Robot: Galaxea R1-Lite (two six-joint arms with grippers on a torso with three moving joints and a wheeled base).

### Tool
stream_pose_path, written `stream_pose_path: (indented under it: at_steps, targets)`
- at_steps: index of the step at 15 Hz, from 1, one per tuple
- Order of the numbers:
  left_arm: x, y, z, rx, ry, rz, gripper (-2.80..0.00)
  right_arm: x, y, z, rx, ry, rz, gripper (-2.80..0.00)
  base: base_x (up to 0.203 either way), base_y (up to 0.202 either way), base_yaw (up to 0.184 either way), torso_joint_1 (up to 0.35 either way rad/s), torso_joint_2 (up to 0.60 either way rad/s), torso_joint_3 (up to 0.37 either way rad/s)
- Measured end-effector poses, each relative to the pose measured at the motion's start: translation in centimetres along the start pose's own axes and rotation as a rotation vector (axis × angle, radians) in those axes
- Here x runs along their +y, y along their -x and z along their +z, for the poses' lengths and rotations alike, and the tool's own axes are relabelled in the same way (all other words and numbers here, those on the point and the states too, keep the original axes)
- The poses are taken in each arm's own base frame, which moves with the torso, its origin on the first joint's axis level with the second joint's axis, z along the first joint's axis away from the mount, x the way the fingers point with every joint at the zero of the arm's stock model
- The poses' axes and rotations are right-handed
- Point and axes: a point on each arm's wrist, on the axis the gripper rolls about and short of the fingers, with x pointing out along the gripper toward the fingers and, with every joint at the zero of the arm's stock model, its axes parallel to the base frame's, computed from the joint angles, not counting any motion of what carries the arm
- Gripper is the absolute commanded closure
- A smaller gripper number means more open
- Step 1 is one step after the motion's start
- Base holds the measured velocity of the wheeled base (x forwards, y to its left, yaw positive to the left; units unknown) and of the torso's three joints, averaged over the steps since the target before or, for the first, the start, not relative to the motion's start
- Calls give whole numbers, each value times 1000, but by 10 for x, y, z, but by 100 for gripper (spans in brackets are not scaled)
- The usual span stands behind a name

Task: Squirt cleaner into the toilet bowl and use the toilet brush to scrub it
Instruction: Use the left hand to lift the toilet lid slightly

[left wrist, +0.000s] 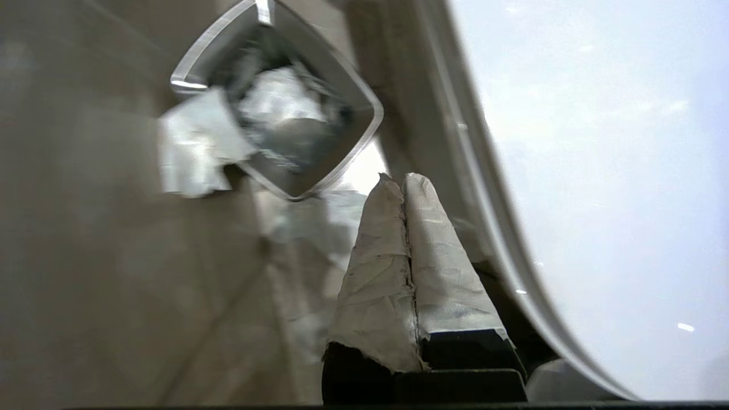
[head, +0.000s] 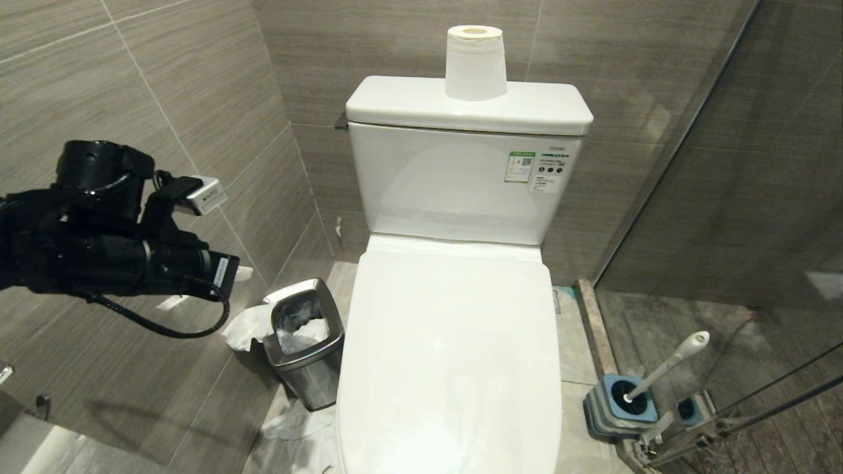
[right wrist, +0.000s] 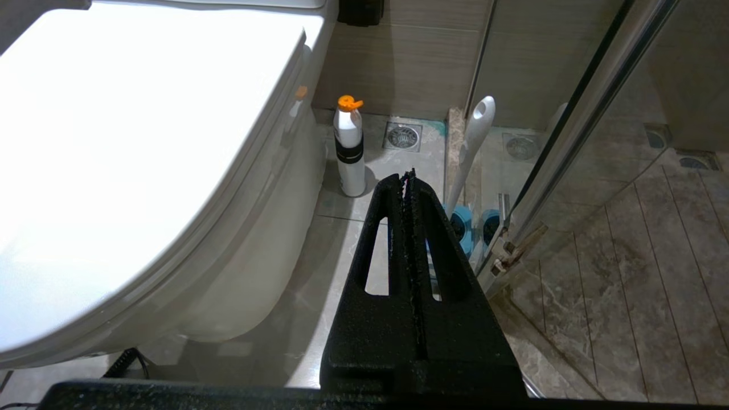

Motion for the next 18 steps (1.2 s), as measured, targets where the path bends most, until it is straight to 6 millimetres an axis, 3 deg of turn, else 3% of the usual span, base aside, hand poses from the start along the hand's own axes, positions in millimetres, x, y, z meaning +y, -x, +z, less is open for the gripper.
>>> stream_pose_path:
  at_steps: [4, 11, 16, 18]
  targets:
    - [-3, -36, -1, 42, 149, -209, 0, 0, 0, 0, 0, 0, 0, 0, 0, 0, 0, 0, 0, 0]
    - [15, -87, -9, 2, 421, -586, 0, 0, 0, 0, 0, 0, 0, 0, 0, 0, 0, 0, 0, 0]
    - [43, -112, -47, 29, 504, -888, 0, 0, 0, 0, -1, 0, -1, 0, 0, 0, 0, 0, 0, 0]
    - [48, -118, -60, 67, 555, -907, 0, 0, 0, 0, 0, 0, -1, 0, 0, 0, 0, 0, 0, 0]
